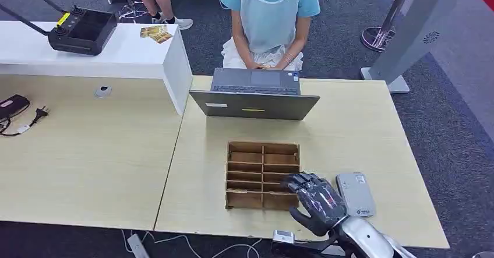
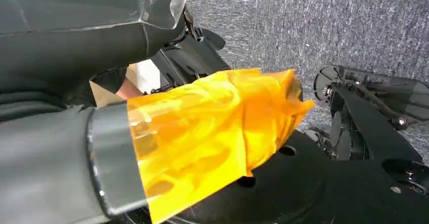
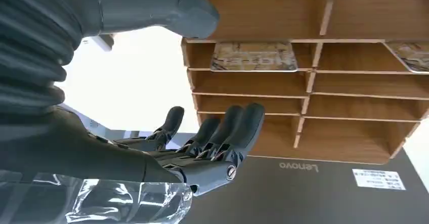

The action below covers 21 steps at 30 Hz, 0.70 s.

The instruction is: Pass the card to the sensor for recognition and then transmit it.

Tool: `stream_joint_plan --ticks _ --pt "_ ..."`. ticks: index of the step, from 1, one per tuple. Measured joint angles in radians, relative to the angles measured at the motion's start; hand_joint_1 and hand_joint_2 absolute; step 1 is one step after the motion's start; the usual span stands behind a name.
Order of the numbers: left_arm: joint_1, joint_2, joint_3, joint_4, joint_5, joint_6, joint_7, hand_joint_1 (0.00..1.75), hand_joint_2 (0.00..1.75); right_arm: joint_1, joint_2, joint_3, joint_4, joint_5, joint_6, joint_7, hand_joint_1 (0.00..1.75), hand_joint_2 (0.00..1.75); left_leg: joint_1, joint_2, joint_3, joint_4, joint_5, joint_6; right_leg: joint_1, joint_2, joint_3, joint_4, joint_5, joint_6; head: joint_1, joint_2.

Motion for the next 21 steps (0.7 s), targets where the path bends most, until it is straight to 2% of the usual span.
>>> stream_joint_plan --ticks 16,21 --pt "0.000 -0.002 0.013 0.000 -0.003 0.002 -0.005 0.00 0.00 -0.052 0.032 0.045 0.035 0.002 0.003 0.012 0.80 1.75 0.000 0.000 0.000 0.000 0.000 0.000 0.000 0.000 0.000 0.000 0.000 0.000 0.000 0.000" --pt "0.000 -0.002 0.014 0.000 -0.003 0.002 -0.010 0.00 0.00 -0.068 0.040 0.056 0.049 0.005 0.003 0.019 0.77 1.75 0.000 0.000 0.000 0.000 0.000 0.000 0.000 0.000 0.000 0.000 0.000 0.000 0.000 0.000"
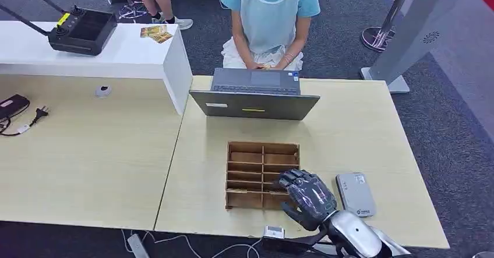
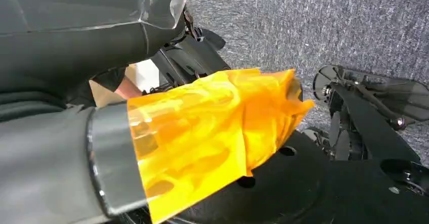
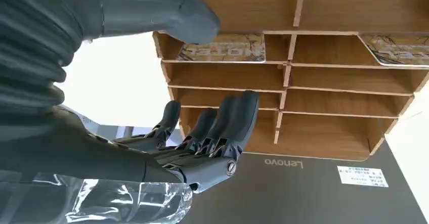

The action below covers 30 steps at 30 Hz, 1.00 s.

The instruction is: Pass the card to the sensor for recognition and then transmit it.

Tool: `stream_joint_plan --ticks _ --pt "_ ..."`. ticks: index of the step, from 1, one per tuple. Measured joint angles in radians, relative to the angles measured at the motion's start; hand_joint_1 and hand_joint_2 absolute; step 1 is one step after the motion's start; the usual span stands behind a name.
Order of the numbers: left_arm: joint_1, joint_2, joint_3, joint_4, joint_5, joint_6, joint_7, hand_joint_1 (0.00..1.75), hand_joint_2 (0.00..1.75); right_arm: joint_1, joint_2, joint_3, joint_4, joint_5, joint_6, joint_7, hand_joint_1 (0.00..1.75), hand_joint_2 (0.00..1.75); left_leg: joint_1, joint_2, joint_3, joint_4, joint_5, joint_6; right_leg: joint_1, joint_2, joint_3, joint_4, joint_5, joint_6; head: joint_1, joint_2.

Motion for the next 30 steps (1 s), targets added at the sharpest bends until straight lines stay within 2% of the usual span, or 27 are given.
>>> stream_joint_plan --ticks 11,25,30 --pt "0.000 -0.001 0.006 0.000 0.000 0.000 0.000 0.00 0.00 -0.015 0.001 0.010 0.017 0.005 0.000 0.017 0.75 1.75 0.000 0.000 0.000 0.000 0.000 0.000 0.000 0.000 0.000 0.000 0.000 0.000 0.000 0.000" --pt "0.000 -0.002 0.015 -0.001 0.000 0.000 0.000 0.00 0.00 -0.017 0.005 0.011 0.039 0.017 -0.002 0.039 0.89 1.75 0.000 0.000 0.000 0.000 0.000 0.000 0.000 0.000 0.000 0.000 0.000 0.000 0.000 0.000" --pt "0.000 -0.002 0.018 -0.001 0.000 0.000 -0.002 0.00 0.00 -0.014 0.005 0.010 0.050 0.017 -0.002 0.039 0.89 1.75 0.000 0.000 0.000 0.000 0.000 0.000 0.000 0.000 0.000 0.000 0.000 0.000 0.000 0.000"
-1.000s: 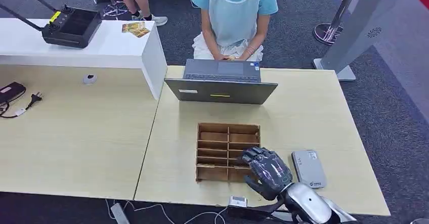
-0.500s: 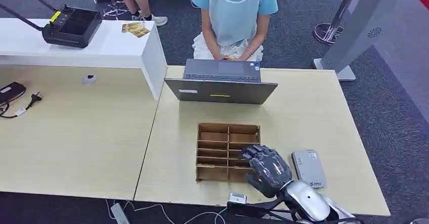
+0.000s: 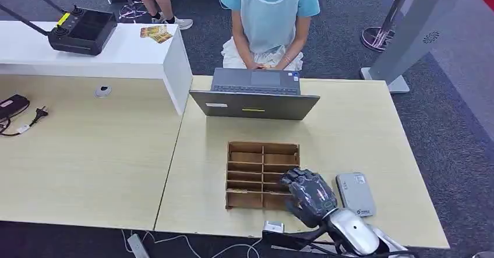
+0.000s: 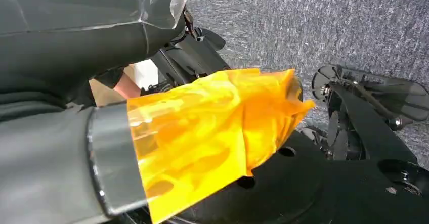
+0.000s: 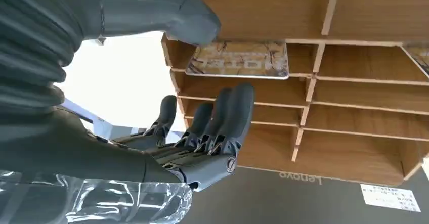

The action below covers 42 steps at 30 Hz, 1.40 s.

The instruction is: Pass the card to the sensor for recognition and then transmit it.

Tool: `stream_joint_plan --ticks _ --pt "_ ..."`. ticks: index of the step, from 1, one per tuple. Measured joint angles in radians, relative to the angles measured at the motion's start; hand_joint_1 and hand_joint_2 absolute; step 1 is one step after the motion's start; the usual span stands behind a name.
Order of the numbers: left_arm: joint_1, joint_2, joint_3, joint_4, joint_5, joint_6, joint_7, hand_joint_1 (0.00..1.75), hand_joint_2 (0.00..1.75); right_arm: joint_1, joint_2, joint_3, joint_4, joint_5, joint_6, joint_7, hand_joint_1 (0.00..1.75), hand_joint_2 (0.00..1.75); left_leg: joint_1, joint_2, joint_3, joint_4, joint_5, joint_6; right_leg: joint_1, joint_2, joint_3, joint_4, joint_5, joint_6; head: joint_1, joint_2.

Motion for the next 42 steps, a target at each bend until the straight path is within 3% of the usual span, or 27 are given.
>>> stream_joint_plan --ticks 5,6,7,11,12,13,21,33,36,42 --pt "0.000 0.000 0.005 0.000 0.000 0.000 -0.001 0.00 0.00 0.008 0.000 -0.004 0.005 0.000 -0.001 0.000 0.91 1.75 0.000 0.000 0.000 0.000 0.000 0.000 0.000 0.000 0.000 0.000 0.000 0.000 0.000 0.000" --pt "0.000 0.000 0.006 0.000 0.000 0.000 -0.001 0.00 0.00 0.009 0.000 -0.005 0.006 0.000 -0.001 0.000 1.08 1.75 0.000 0.000 0.000 0.000 0.000 0.000 0.000 0.000 0.000 0.000 0.000 0.000 0.000 0.000" --pt "0.000 0.000 0.006 0.000 0.000 0.000 -0.001 0.00 0.00 0.009 0.000 -0.005 0.007 0.000 -0.001 0.000 1.40 1.75 0.000 0.000 0.000 0.000 0.000 0.000 0.000 0.000 0.000 0.000 0.000 0.000 0.000 0.000" --pt "0.000 0.000 0.006 0.000 0.000 0.000 -0.002 0.00 0.00 0.013 0.000 -0.006 0.009 0.000 -0.003 0.000 1.54 1.75 0.000 0.000 0.000 0.000 0.000 0.000 0.000 0.000 0.000 0.000 0.000 0.000 0.000 0.000" --pt "0.000 0.000 0.007 0.000 0.000 0.000 -0.002 0.00 0.00 0.013 0.001 -0.010 0.009 0.000 -0.004 0.000 1.71 1.75 0.000 0.000 0.000 0.000 0.000 0.000 0.000 0.000 0.000 0.000 0.000 0.000 0.000 0.000" --pt "0.000 0.000 0.007 0.000 0.000 0.000 -0.002 0.00 0.00 0.014 0.002 -0.012 0.009 0.003 -0.006 0.000 1.75 1.75 0.000 0.000 0.000 0.000 0.000 0.000 0.000 0.000 0.000 0.000 0.000 0.000 0.000 0.000" --pt "-0.001 -0.001 0.012 0.000 -0.004 0.000 -0.009 0.00 0.00 0.052 0.035 -0.043 0.009 0.030 -0.086 -0.005 1.75 1.75 0.000 0.000 0.000 0.000 0.000 0.000 0.000 0.000 0.000 0.000 0.000 0.000 0.000 0.000" --pt "-0.001 -0.001 0.013 0.000 -0.008 0.000 -0.010 0.00 0.00 0.070 0.060 -0.061 0.008 0.032 -0.093 -0.005 1.73 1.75 0.000 0.000 0.000 0.000 0.000 0.000 0.000 0.000 0.000 0.000 0.000 0.000 0.000 0.000" --pt "-0.001 -0.001 0.013 0.000 -0.009 0.000 -0.012 0.00 0.00 0.078 0.065 -0.069 0.008 0.041 -0.116 -0.011 1.66 1.75 0.000 0.000 0.000 0.000 0.000 0.000 0.000 0.000 0.000 0.000 0.000 0.000 0.000 0.000" --pt "-0.001 -0.001 0.014 0.000 -0.013 0.000 -0.016 0.00 0.00 0.104 0.080 -0.093 -0.005 0.050 -0.151 -0.013 1.69 1.75 0.000 0.000 0.000 0.000 0.000 0.000 0.000 0.000 0.000 0.000 0.000 0.000 0.000 0.000"
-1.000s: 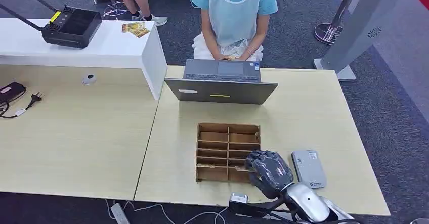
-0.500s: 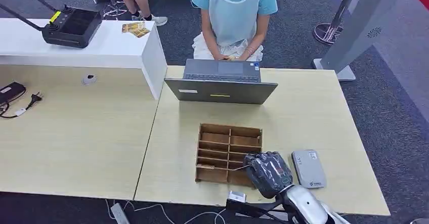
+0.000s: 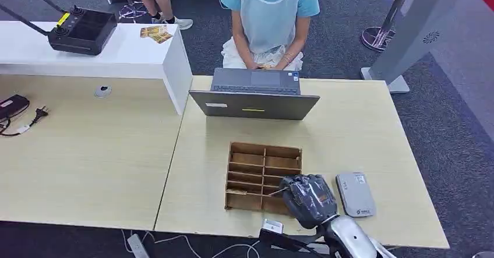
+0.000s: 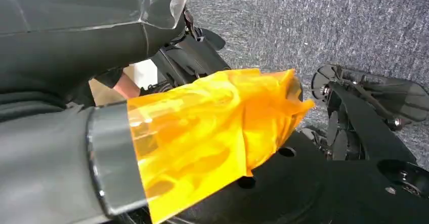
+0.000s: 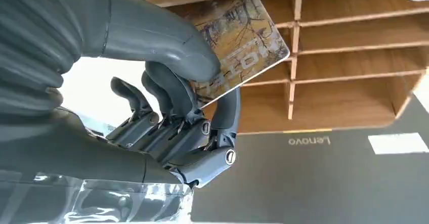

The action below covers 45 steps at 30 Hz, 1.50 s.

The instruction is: Pass the card to the sensor for recognition and then transmit it.

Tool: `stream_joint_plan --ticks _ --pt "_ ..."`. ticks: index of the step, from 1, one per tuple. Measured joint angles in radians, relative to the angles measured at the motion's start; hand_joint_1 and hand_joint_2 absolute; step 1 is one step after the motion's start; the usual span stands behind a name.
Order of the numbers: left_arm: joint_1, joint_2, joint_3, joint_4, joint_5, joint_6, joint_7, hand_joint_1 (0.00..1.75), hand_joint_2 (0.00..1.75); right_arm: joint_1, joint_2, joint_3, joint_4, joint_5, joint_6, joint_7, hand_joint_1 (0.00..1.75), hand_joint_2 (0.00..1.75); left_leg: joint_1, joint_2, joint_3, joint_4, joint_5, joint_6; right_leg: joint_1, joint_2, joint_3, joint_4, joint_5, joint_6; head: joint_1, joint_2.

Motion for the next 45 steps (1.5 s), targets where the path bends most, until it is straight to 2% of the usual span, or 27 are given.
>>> stream_joint_plan --ticks 1,3,6,7,12,20,30,36,41,45 --pt "0.000 0.000 0.000 0.000 -0.001 0.000 -0.002 0.00 0.00 0.006 0.002 -0.005 -0.004 -0.006 -0.004 -0.004 1.66 1.75 0.000 0.000 0.000 0.000 0.000 0.000 0.000 0.000 0.000 0.000 0.000 0.000 0.000 0.000" --pt "0.000 0.000 0.000 0.000 -0.003 0.000 -0.002 0.00 0.00 0.014 0.004 -0.015 -0.013 -0.041 -0.008 -0.021 1.73 1.75 0.000 0.000 0.000 0.000 0.000 0.000 0.000 0.000 0.000 0.000 0.000 0.000 0.000 0.000" --pt "0.000 0.000 0.000 0.000 -0.005 0.000 -0.002 0.00 0.00 0.026 0.004 -0.029 -0.028 -0.096 -0.005 -0.040 1.69 1.75 0.000 0.000 0.000 0.000 0.000 0.000 0.000 0.000 0.000 0.000 0.000 0.000 0.000 0.000" --pt "0.000 0.000 0.000 0.000 -0.005 0.000 -0.002 0.00 0.00 0.031 0.004 -0.036 -0.036 -0.116 -0.005 -0.048 1.75 1.75 0.000 0.000 0.000 0.000 0.000 0.000 0.000 0.000 0.000 0.000 0.000 0.000 0.000 0.000" --pt "0.000 0.000 0.003 0.000 -0.005 0.000 -0.003 0.00 0.00 0.063 0.004 -0.092 -0.090 -0.266 -0.005 -0.113 1.75 1.75 0.000 0.000 0.000 0.000 0.000 0.000 0.000 0.000 0.000 0.000 0.000 0.000 0.000 0.000" --pt "0.000 -0.002 0.024 0.000 0.010 0.000 -0.005 0.00 0.00 0.115 0.006 -0.188 -0.165 -0.315 -0.013 -0.142 1.75 1.75 0.000 0.000 0.000 0.000 0.000 0.000 0.000 0.000 0.000 0.000 0.000 0.000 0.000 0.000" --pt "0.000 -0.003 0.029 0.000 0.010 -0.001 -0.005 0.00 0.00 0.146 0.008 -0.241 -0.205 -0.387 -0.014 -0.190 1.75 1.75 0.000 0.000 0.000 0.000 0.000 0.000 0.000 0.000 0.000 0.000 0.000 0.000 0.000 0.000" --pt "0.000 -0.003 0.035 0.000 0.003 -0.001 -0.007 0.00 0.00 0.137 0.008 -0.269 -0.230 -0.478 -0.010 -0.242 1.75 1.75 0.000 0.000 0.000 0.000 0.000 0.000 0.000 0.000 0.000 0.000 0.000 0.000 0.000 0.000" --pt "-0.001 -0.003 0.038 0.000 -0.006 -0.002 -0.007 0.00 0.00 0.102 0.008 -0.303 -0.246 -0.497 -0.011 -0.245 1.75 1.75 0.000 0.000 0.000 0.000 0.000 0.001 0.000 0.000 0.001 0.000 0.000 0.000 0.000 0.000" --pt "-0.002 -0.002 0.038 0.000 -0.016 -0.003 -0.007 0.00 0.00 0.026 0.008 -0.345 -0.251 -0.521 -0.007 -0.229 1.75 1.75 0.000 0.001 0.000 0.000 0.001 0.000 0.000 0.001 0.000 0.000 0.001 0.000 0.000 0.000"
